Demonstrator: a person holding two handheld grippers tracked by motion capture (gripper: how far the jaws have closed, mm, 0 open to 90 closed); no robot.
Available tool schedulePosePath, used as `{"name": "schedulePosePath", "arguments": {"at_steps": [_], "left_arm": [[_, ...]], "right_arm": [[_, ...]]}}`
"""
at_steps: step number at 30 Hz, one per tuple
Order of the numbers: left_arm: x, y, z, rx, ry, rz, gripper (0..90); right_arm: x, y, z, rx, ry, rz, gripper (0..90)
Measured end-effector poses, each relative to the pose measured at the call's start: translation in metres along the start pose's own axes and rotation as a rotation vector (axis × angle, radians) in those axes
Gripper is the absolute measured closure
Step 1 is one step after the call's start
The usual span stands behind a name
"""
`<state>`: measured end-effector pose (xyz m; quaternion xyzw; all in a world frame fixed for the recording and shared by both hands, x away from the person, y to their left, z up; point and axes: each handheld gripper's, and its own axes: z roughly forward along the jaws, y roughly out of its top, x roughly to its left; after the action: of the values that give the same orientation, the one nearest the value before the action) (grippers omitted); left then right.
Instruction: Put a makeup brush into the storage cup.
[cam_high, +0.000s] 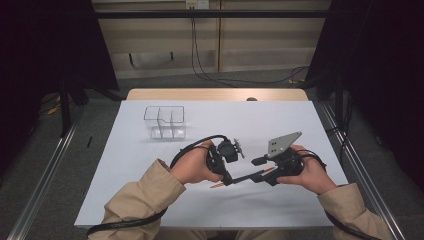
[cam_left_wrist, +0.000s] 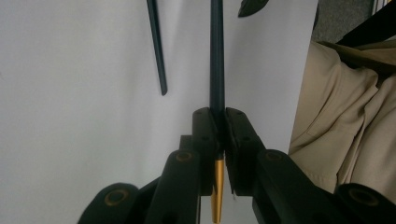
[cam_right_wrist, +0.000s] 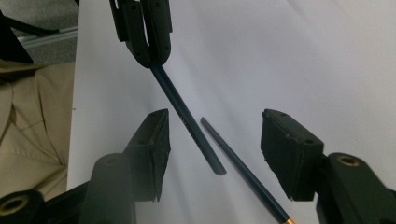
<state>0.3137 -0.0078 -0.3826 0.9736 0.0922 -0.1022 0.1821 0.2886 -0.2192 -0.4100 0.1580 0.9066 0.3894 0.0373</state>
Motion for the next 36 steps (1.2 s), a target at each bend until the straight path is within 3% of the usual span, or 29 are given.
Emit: {"name": "schedulePosePath", "arguments": {"at_steps": [5,14,17,18,21,26,28,31,36], "left_arm": [[0.001,0.001,0.000,0.009,-0.005,0.006,83.6],[0.003,0.000,0.004,-0.007,-0.024,-0.006,83.6],[0.004,0.001,0.002,-0.005,-0.032,0.001,83.6],[0.004,0.001,0.002,-0.019,-0.035,-0.003,83.6],[0.004,0.003,0.000,-0.019,-0.038,0.010,83.6],[0.005,0.003,-0.002,-0.082,-0.059,-0.007,83.4],[0.008,0.004,-0.005,-0.085,-0.054,0.017,83.2],[0.008,0.005,-0.006,-0.094,-0.060,0.005,83.2],[0.011,0.003,-0.006,-0.120,-0.061,0.011,81.0]], "right_arm": [[0.002,0.003,0.007,0.031,0.019,-0.029,49.5],[0.007,0.007,0.014,0.075,0.058,-0.087,71.7],[0.008,0.008,0.014,0.078,0.066,-0.098,73.8],[0.009,0.008,0.016,0.101,0.073,-0.105,77.4],[0.009,0.007,0.019,0.127,0.074,-0.116,79.1],[0.010,0.002,0.020,0.122,0.092,-0.128,82.6],[0.012,0.000,0.023,0.135,0.098,-0.138,84.5],[0.014,0.000,0.026,0.145,0.098,-0.141,85.1],[0.013,-0.004,0.026,0.120,0.103,-0.122,85.2]]}}
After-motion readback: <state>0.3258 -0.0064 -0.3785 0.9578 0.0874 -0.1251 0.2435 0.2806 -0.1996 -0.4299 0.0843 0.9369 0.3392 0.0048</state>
